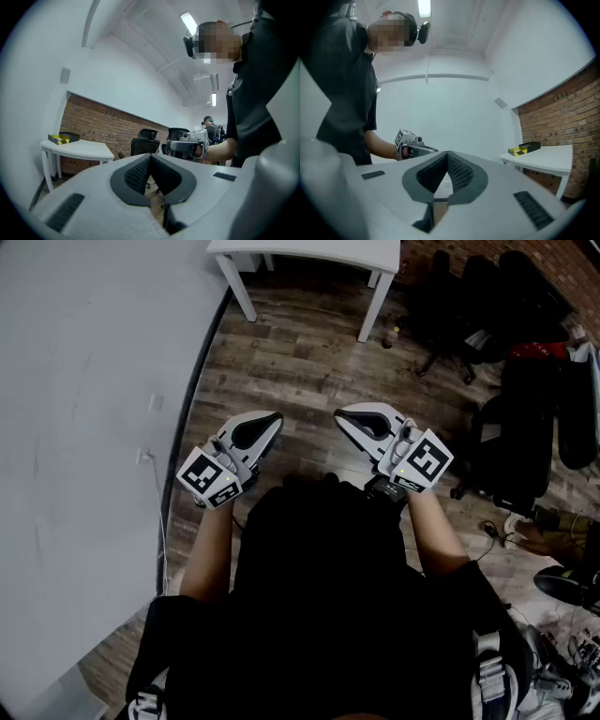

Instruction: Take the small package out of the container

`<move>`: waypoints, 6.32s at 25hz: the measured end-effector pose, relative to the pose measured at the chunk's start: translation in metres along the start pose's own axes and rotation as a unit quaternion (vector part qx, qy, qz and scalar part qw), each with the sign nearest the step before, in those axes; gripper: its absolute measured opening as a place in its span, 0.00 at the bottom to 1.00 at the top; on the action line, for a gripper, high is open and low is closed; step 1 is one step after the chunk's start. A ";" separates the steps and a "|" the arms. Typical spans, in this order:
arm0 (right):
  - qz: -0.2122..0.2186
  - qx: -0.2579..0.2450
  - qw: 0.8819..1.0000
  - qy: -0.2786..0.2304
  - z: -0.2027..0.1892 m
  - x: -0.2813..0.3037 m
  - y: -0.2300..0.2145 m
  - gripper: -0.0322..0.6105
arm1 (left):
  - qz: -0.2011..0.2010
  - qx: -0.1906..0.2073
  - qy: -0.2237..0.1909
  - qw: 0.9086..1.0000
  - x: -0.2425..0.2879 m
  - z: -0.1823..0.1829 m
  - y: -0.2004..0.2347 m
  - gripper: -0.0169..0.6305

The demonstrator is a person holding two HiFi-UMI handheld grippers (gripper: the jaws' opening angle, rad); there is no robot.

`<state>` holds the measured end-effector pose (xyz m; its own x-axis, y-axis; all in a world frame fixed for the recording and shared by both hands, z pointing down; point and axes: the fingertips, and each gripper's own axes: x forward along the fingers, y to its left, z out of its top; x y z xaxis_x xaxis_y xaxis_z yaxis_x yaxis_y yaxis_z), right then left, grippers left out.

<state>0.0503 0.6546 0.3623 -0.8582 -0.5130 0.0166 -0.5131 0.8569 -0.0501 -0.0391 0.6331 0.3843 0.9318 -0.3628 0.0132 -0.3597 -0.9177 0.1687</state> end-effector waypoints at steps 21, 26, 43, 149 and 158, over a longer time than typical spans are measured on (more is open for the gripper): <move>0.011 0.004 1.000 -0.012 -0.006 -0.035 -0.017 0.06 | 0.037 -0.004 0.001 0.999 0.023 -0.006 -0.014 0.05; 0.005 0.028 0.999 -0.015 -0.015 -0.042 -0.031 0.06 | 0.063 -0.019 -0.004 0.998 0.021 -0.015 -0.011 0.05; -0.001 0.052 0.998 0.029 -0.025 -0.011 -0.140 0.06 | 0.066 -0.075 -0.012 0.995 0.087 -0.025 0.092 0.05; -0.184 0.191 0.872 0.411 -0.219 0.666 -0.907 0.63 | -0.004 -0.199 -0.036 0.979 0.274 0.016 1.011 0.05; -0.198 0.174 0.832 0.489 -0.251 0.665 -0.911 0.65 | -0.015 -0.212 -0.037 0.976 0.274 0.006 1.013 0.05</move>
<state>-0.0559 -0.4541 0.6698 -0.3103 -0.3181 0.8958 -0.8691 0.4767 -0.1318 -0.1481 -0.3965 0.5530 0.9300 -0.3614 -0.0671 -0.2641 -0.7840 0.5618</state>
